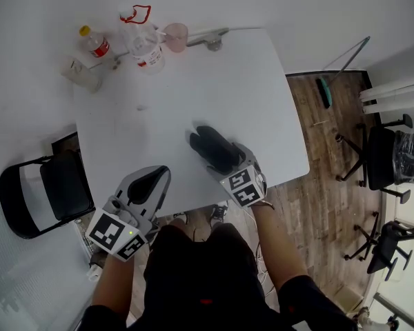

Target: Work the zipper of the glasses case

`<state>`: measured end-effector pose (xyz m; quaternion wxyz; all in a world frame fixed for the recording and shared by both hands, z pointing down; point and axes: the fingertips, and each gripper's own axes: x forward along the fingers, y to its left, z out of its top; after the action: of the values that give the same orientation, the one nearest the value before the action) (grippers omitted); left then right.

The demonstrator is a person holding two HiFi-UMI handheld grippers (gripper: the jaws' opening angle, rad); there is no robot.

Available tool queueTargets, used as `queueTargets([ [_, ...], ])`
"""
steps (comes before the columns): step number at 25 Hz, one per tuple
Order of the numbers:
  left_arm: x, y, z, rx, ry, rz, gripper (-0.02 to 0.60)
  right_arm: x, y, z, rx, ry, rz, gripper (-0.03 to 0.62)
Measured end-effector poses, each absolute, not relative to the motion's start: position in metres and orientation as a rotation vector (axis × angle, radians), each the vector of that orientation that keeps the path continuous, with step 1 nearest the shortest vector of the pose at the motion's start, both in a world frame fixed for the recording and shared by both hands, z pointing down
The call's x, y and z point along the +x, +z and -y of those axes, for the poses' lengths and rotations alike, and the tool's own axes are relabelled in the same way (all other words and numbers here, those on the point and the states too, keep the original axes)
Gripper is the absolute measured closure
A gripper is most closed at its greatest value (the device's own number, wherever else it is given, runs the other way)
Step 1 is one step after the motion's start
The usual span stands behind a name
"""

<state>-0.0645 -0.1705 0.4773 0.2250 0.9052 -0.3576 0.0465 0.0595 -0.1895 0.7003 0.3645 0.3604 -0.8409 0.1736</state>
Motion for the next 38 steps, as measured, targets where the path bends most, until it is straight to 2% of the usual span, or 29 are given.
queueTargets([
  [1,-0.065,0.478,0.171,2.495,0.128,0.987,0.555,0.060,0.696,0.191,0.950,0.444,2.171,0.180],
  [2,-0.066,0.478,0.172,2.494,0.128,0.988,0.555,0.062,0.692,0.193,0.971,0.435,2.176,0.259],
  [3,-0.067,0.478,0.173,2.493,0.128,0.989,0.555,0.063,0.690,0.195,0.985,0.428,2.176,0.304],
  [10,-0.067,0.480,0.176,2.498,0.109,0.973,0.555,0.059,0.672,0.201,1.017,0.490,2.255,0.318],
  [17,-0.065,0.465,0.176,2.488,-0.065,0.852,0.550,0.053,0.588,0.201,1.034,0.716,2.538,0.318],
  [18,-0.064,0.462,0.176,2.485,-0.088,0.829,0.525,0.051,0.574,0.199,1.024,0.734,2.578,0.318],
  [20,-0.062,0.457,0.175,2.491,-0.112,0.791,0.432,0.048,0.549,0.196,1.005,0.756,2.644,0.318],
  [28,-0.049,0.428,0.165,2.508,-0.196,0.650,0.362,0.029,0.461,0.165,0.831,0.898,2.888,0.318],
  [33,-0.045,0.402,0.157,2.482,-0.292,0.470,0.259,0.009,0.421,0.139,0.635,1.044,3.001,0.318],
  [38,-0.035,0.369,0.143,2.530,-0.375,0.299,0.225,-0.010,0.398,0.115,0.405,1.135,3.033,0.318],
])
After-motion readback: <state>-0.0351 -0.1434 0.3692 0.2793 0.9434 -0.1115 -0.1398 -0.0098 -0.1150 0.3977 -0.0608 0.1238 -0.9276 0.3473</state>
